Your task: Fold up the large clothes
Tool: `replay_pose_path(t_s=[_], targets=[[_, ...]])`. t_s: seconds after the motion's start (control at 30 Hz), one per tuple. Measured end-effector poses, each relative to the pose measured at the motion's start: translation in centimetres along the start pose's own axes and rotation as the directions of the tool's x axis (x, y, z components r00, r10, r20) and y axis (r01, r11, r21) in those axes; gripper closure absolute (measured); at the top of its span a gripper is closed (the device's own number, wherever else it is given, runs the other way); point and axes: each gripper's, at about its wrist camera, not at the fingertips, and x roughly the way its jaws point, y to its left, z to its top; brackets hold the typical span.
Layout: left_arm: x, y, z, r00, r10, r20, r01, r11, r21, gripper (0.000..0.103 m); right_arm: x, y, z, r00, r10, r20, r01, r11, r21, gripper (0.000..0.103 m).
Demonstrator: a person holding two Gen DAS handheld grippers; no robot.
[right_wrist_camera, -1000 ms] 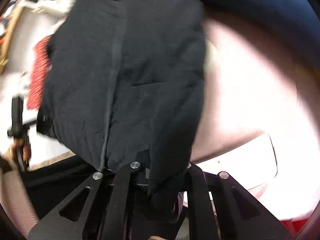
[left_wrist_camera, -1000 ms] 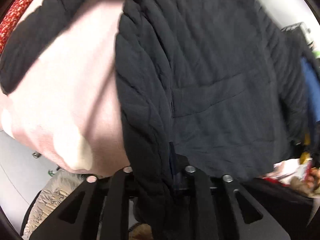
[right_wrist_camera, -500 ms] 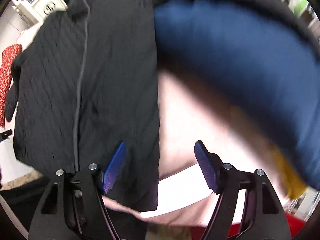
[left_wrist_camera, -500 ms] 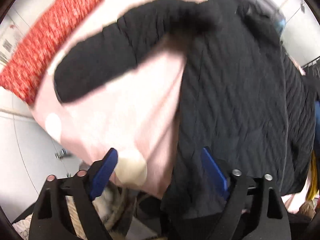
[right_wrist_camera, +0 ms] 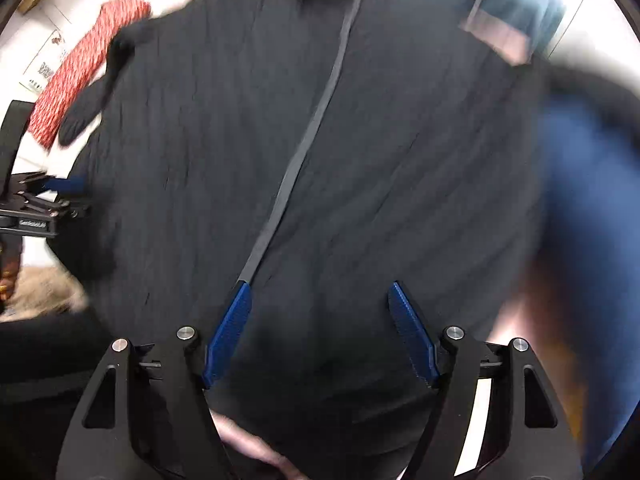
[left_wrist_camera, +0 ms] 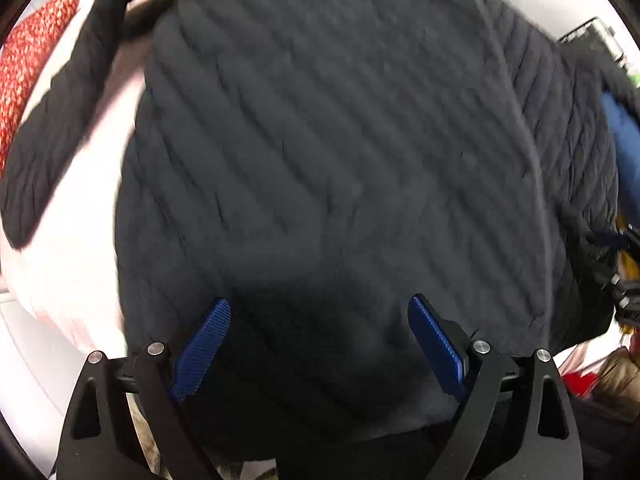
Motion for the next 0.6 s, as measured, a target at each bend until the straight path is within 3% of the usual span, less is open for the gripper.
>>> replay_pose_path(t_s=[0.03, 0.13, 0.23, 0.3, 0.43, 0.5, 0.6], targets=[[0.1, 0.2, -0.2, 1.000, -0.001, -0.009, 0.001, 1.000, -0.007, 0.015, 0.6, 0.8, -0.7, 0.999, -0.029, -0.025, 0.028, 0.999, -0.035, 0.029], [-0.7, 1.4, -0.5, 1.000, -0.011, 0.001, 0.011, 0.999, -0.046, 0.015, -0.6, 3.9, -2.3, 0.993, -0.115, 0.037, 0.120, 0.971, -0.208, 0.023], [-1.5, 1.7, -0.4, 0.999, 0.035, 0.027, -0.034, 0.999, -0.033, 0.015, -3.2, 4.9, -2.7, 0.977, -0.160, 0.141, 0.190, 0.953, -0.235, 0.023], [-2.4, 1.1, -0.3, 0.996, 0.069, 0.055, -0.069, 0.998, -0.007, 0.015, -5.8, 3.5, -2.6, 0.968, -0.119, 0.223, 0.156, 0.975, -0.156, 0.023], [-3.3, -0.5, 0.8, 0.994, 0.072, 0.083, -0.073, 0.997, 0.013, 0.014, -8.9, -1.9, -1.8, 0.936, -0.136, 0.324, 0.114, 0.990, 0.089, 0.023], [-3.4, -1.2, 1.6, 0.994, 0.066, 0.088, -0.068, 0.997, 0.020, 0.014, -10.7, -5.4, -2.2, 0.924, -0.158, 0.348, 0.077, 0.969, 0.234, 0.023], [-3.5, -2.6, 2.4, 0.993, 0.062, 0.097, -0.065, 0.998, 0.024, 0.014, -12.7, -10.6, -2.5, 0.903, -0.130, 0.410, -0.063, 0.902, 0.426, 0.023]])
